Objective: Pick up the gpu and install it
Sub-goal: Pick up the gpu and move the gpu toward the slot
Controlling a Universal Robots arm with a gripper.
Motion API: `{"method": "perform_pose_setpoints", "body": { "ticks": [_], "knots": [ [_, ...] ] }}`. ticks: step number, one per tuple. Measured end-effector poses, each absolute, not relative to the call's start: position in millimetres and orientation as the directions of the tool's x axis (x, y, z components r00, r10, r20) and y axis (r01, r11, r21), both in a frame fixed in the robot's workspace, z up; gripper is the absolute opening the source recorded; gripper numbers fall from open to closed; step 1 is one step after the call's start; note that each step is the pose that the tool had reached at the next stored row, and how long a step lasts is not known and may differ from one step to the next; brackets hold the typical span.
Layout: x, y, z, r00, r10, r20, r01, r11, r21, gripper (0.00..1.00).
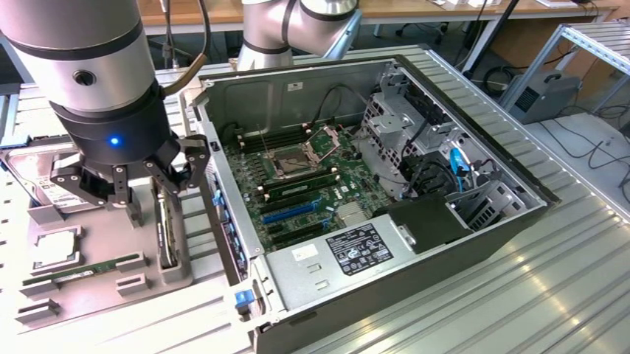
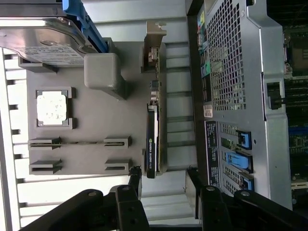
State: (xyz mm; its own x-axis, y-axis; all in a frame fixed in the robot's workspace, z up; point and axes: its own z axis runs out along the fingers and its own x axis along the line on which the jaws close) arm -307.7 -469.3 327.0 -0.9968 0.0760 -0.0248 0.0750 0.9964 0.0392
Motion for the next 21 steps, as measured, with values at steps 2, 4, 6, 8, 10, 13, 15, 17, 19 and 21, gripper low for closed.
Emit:
{"method": "perform_pose_setpoints", "body": {
  "ticks": [2,4,6,8,10,13,15,17,19,21],
  "knots": [
    [-307.7,-469.3,322.8,-0.997,0.076,-0.025,0.075,0.996,0.039,0.5],
    [-307.7,-469.3,322.4,-0.997,0.076,-0.025,0.075,0.996,0.039,0.5],
    [-307.7,-469.3,322.1,-0.997,0.076,-0.025,0.075,0.996,0.039,0.5],
    [-307.7,-469.3,311.6,-0.997,0.076,-0.025,0.075,0.996,0.039,0.5],
    [-307.7,-469.3,311.3,-0.997,0.076,-0.025,0.075,0.996,0.039,0.5],
    [-307.7,-469.3,309.2,-0.997,0.076,-0.025,0.075,0.996,0.039,0.5],
    [-307.7,-469.3,307.8,-0.997,0.076,-0.025,0.075,0.996,0.039,0.5],
    [-307.7,-469.3,307.5,-0.997,0.076,-0.025,0.075,0.996,0.039,0.5],
    [-307.7,-469.3,307.1,-0.997,0.076,-0.025,0.075,0.996,0.039,0.5],
    [-307.7,-469.3,306.6,-0.997,0.076,-0.025,0.075,0.996,0.039,0.5]
  ]
}}
